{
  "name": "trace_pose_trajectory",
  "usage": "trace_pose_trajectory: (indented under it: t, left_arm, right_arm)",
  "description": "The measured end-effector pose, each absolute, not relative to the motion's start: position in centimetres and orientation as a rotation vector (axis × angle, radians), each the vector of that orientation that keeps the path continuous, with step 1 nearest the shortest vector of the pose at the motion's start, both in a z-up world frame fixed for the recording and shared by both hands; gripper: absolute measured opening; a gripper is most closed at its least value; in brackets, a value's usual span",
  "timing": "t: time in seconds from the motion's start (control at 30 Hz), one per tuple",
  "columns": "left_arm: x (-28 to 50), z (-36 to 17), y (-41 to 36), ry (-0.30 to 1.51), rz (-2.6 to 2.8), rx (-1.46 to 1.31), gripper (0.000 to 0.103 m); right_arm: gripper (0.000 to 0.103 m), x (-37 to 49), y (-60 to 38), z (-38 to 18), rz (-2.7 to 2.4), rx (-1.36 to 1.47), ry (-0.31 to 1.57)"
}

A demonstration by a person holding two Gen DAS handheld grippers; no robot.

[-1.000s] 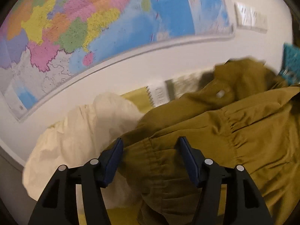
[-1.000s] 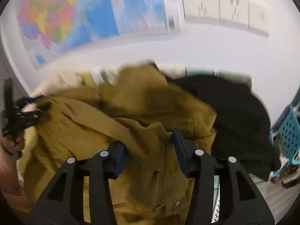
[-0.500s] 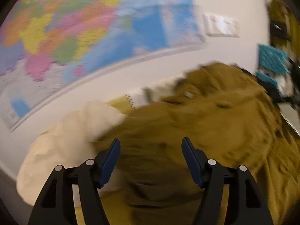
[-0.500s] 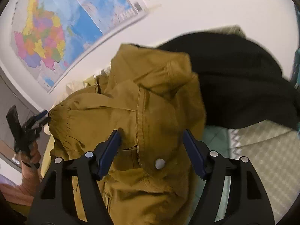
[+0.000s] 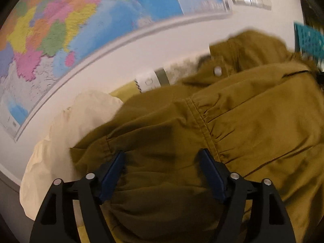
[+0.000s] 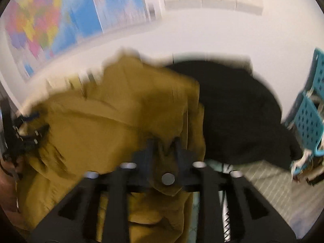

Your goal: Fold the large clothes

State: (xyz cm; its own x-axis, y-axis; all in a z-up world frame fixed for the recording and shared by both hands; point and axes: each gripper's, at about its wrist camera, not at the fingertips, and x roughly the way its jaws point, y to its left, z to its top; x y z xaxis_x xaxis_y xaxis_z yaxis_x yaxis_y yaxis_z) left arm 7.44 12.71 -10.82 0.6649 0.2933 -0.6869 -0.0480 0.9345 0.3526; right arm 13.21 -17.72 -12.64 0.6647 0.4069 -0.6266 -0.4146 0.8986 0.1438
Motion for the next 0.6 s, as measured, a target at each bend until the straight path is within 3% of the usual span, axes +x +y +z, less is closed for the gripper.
trace_pose_trajectory:
  t: [0.1,0.2,0.33,0.5,0.6]
  left_arm:
    - [7.7,-11.2,12.5,0.843,0.208,0.35,0.076]
    - [6.9,-9.9,12.9,0.822,0.171,0.32,0.076]
    - [4.0,-7.5,13.2,0.751,0.063,0.251,0.076]
    - [3.3,-8.6,13.5,0.767,0.094,0.284,0.076]
    - [1.4,-7.4,15.4,0.73,0.049,0.162,0.075]
  right_arm:
    - [0.049,13.4,-18.2,-13.4,0.469,0.051,0.718]
    - [0.057,11.4,-18.8,-11.4,0.474,0.073,0.614]
    - [0.057,9.0,-16.6,-9.7,0.579,-0.007,0.55]
    - [0.055,10.9,-11.6,-12.0,0.652,-0.114,0.637]
    - [0.055,13.4,-10.1,-14.2,0.621,-0.111,0.721]
